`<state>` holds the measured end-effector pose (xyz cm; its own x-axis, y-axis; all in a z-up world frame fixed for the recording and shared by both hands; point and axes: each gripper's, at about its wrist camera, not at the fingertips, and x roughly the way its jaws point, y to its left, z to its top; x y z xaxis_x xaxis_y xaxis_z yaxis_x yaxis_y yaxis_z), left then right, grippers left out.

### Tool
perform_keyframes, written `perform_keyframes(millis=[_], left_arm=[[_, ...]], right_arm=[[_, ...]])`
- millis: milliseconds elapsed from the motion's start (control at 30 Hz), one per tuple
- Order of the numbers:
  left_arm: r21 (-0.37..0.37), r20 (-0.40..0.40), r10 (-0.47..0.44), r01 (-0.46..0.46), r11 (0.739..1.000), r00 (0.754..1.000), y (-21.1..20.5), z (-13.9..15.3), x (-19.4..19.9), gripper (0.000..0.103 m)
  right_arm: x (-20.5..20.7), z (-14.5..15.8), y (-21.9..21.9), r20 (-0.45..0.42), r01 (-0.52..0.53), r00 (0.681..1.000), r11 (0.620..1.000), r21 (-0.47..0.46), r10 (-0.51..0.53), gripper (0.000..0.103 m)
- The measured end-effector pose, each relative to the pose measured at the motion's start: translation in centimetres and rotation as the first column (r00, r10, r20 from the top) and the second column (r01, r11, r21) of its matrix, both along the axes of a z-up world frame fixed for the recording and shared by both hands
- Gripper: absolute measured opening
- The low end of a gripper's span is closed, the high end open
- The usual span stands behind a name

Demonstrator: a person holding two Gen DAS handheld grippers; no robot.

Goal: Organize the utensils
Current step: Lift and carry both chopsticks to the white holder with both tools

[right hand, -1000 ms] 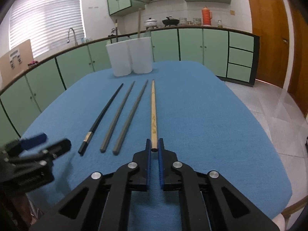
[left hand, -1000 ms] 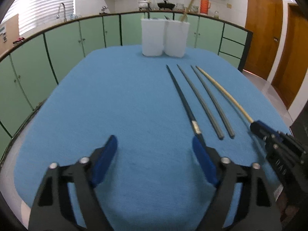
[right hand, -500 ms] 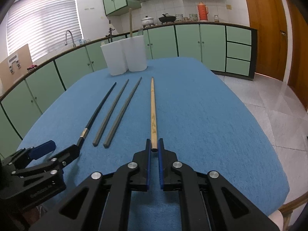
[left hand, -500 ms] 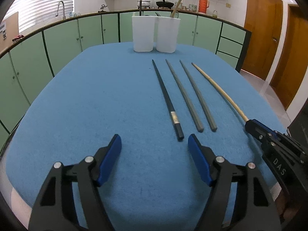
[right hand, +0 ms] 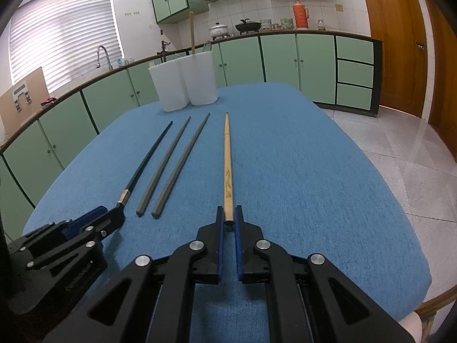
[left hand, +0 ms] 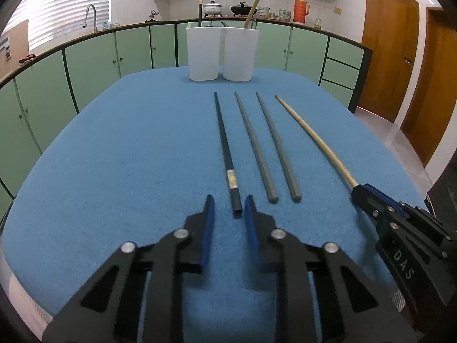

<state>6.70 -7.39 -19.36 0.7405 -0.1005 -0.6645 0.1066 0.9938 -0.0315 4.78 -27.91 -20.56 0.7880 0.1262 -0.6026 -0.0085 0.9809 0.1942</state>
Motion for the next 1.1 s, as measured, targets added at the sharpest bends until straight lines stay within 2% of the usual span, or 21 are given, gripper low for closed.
perform_keyframes(millis=[67,300,467,667,1100], left_arm=[[-0.003,-0.002,0.001,-0.001,1.000,1.000,-0.1,0.0,0.0,0.006],[0.012,0.001,0.023,-0.023,1.000,1.000,0.5,1.0,-0.1,0.006],[0.067,0.092,0.003,-0.009,0.998,0.996,0.8,3.7,-1.1,0.006],[0.081,0.206,-0.016,-0.001,0.997,0.979,1.6,8.5,-1.6,0.006],[0.039,0.250,-0.052,0.044,0.998,0.967,3.1,18.0,2.6,0.006]], right_arm=[[0.0,0.1,-0.1,0.002,0.000,1.000,1.000,0.000,0.000,0.007],[-0.4,1.1,-0.2,0.027,-0.004,1.000,1.000,-0.026,0.005,0.007],[-0.8,3.5,-0.4,0.079,-0.008,0.997,0.999,-0.052,0.012,0.007],[-0.9,7.8,-1.0,0.142,-0.012,0.990,0.998,-0.057,0.020,0.007],[3.6,18.9,-2.3,0.148,-0.043,0.988,0.998,-0.042,0.048,0.007]])
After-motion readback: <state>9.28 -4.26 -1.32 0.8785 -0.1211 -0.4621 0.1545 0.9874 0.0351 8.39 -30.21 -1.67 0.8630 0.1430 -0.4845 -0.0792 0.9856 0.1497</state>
